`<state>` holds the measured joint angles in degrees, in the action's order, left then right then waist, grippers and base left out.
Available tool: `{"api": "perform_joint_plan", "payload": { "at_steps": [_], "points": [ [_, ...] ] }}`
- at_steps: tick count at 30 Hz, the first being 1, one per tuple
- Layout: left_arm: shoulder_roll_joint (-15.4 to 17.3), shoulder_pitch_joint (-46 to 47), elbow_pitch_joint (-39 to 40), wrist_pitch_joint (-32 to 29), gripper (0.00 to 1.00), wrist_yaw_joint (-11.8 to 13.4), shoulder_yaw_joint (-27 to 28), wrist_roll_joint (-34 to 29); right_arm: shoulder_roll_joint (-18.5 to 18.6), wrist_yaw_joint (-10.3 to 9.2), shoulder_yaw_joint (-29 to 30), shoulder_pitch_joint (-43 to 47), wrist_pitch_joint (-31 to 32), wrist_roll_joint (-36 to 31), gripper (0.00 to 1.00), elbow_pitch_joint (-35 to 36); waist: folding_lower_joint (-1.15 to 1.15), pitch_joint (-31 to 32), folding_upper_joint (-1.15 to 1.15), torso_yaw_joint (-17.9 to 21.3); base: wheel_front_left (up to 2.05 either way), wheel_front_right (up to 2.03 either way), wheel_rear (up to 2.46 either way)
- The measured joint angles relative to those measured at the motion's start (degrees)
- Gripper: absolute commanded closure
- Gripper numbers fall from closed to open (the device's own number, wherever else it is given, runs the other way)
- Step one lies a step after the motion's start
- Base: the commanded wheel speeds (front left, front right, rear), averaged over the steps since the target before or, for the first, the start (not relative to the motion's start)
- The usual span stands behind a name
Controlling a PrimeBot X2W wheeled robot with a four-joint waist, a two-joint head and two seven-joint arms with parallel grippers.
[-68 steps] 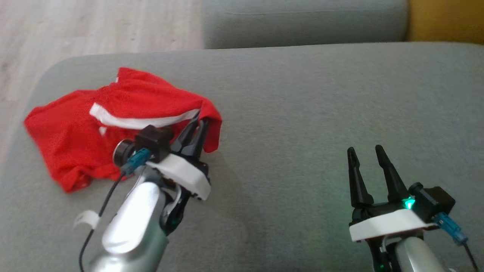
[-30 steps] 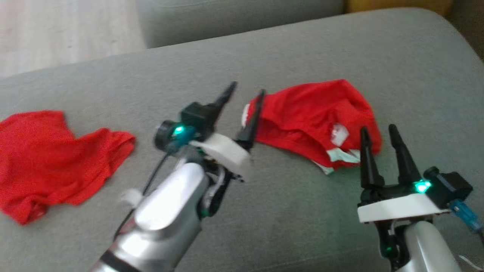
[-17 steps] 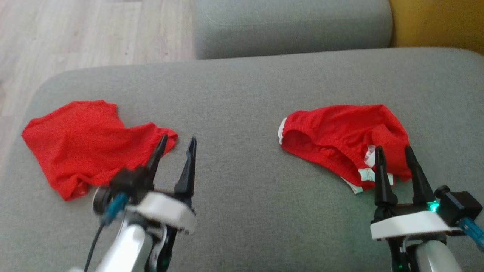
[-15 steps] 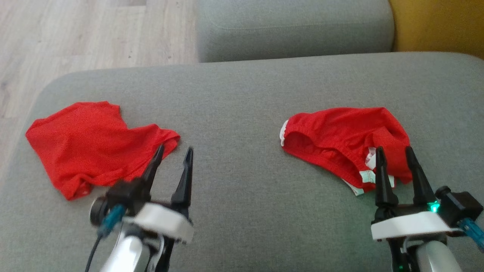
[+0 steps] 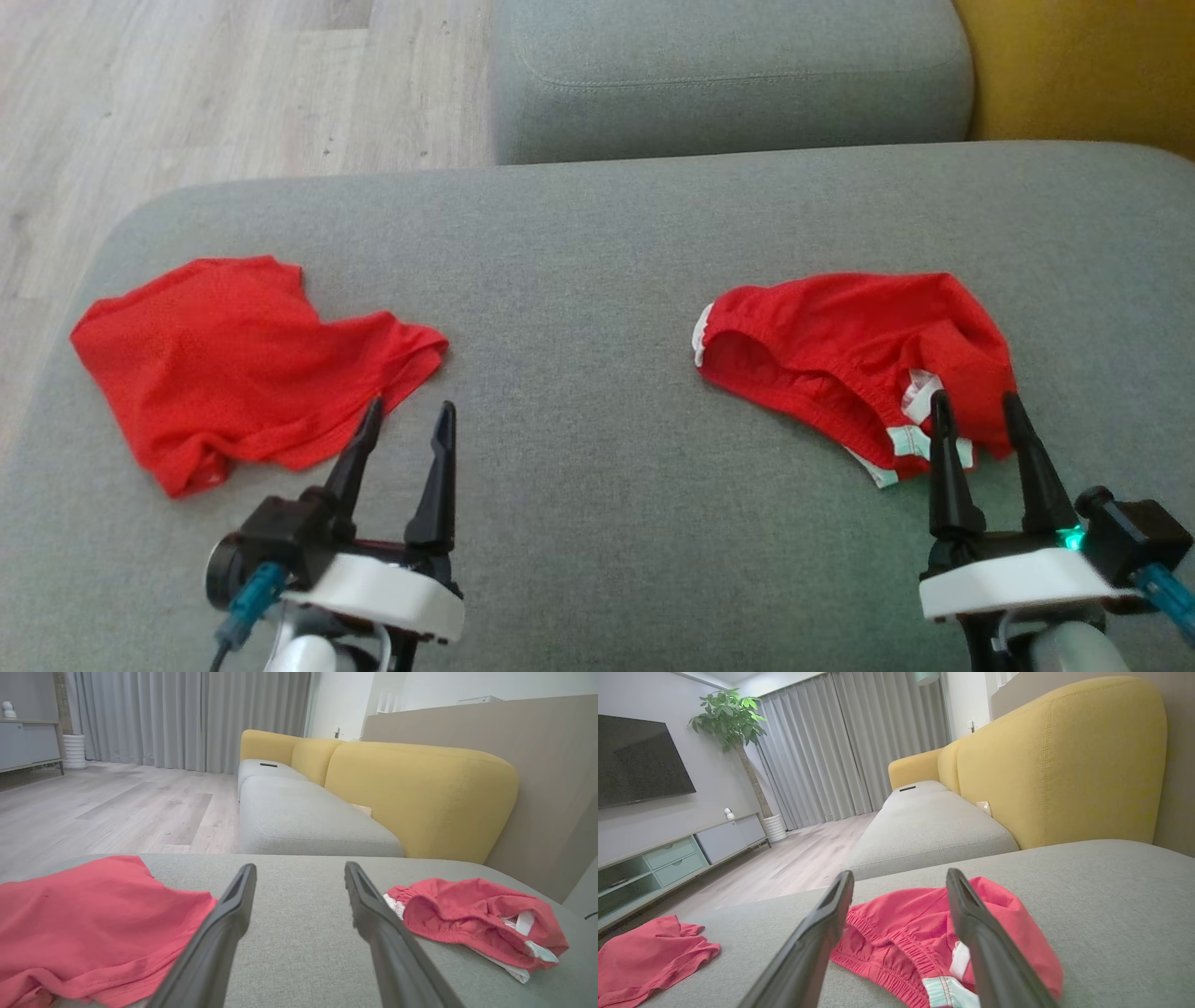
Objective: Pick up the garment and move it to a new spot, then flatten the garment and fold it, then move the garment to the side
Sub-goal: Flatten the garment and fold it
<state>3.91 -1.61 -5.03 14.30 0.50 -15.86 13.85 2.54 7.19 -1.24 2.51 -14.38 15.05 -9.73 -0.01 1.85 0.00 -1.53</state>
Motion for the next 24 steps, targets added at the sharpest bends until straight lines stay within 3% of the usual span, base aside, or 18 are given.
{"api": "perform_joint_plan", "payload": {
  "at_steps": [8, 24],
  "points": [
    [-0.7, 0.0, -1.1, 0.0, 0.00, -1.9, 0.3, -1.6, 0.0, 0.00, 0.2, 0.0, 0.0, -0.3, 0.00, -2.9, 0.00, -0.9, 0.00, 0.2, 0.00, 0.00, 0.00],
    [-0.9, 2.8, -2.7, 0.0, 0.00, -2.4, -0.6, -1.6, 0.0, 0.00, 2.2, -10.9, 0.0, -2.0, 0.00, -25.0, 0.02, -6.4, 0.00, -3.5, 0.00, 0.00, 0.00]
  ]
}}
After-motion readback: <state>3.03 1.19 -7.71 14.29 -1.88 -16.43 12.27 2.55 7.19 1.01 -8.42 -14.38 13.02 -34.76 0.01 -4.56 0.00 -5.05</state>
